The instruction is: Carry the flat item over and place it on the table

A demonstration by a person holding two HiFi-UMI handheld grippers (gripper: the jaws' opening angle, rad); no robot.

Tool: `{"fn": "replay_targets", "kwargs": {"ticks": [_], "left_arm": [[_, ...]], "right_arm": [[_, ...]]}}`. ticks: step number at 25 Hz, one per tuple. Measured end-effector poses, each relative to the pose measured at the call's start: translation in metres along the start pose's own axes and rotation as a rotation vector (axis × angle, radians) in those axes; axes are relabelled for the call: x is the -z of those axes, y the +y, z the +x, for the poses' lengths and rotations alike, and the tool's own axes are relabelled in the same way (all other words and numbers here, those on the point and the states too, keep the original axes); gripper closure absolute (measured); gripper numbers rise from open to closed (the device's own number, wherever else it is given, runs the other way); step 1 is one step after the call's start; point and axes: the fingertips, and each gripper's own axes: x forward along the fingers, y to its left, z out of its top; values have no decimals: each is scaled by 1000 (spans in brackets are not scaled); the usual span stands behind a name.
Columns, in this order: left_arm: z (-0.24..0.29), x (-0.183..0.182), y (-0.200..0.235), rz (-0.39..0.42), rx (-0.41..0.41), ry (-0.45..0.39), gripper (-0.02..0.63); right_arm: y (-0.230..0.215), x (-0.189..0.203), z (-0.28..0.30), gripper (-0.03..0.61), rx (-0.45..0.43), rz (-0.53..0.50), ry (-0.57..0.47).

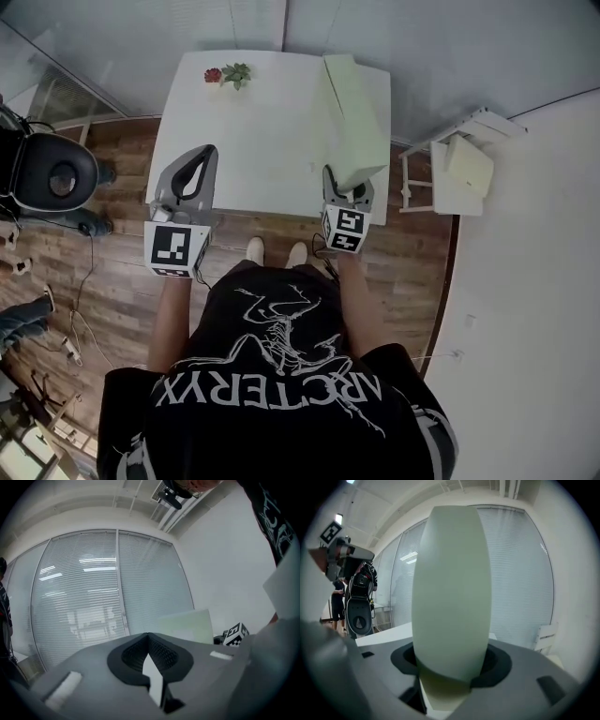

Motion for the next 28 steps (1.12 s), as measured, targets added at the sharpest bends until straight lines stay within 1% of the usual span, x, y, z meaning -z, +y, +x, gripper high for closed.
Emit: {"fn": "replay_targets", "kwargs": {"ticks": [4, 8, 14, 19, 23, 28], "left_arm": [[-12, 4, -10, -24, 4, 31, 604], [-17, 7, -17, -19, 2, 50, 604], [-27, 17, -17, -50, -24, 105, 604], [-24, 16, -13, -29, -28, 76, 605], [-21, 16, -15, -35, -20, 74, 606], [-17, 14, -19, -21, -10, 60, 606]], "right_arm": [[2, 22, 13, 313, 13, -14, 23], [-1, 40, 26, 313, 28, 13, 44], [-1, 56, 36, 313, 41, 11, 25], [1, 65, 39, 311, 38, 20, 34], [2, 66, 41, 296, 27, 16, 40], [4, 67, 40, 288, 0, 23, 57]]}}
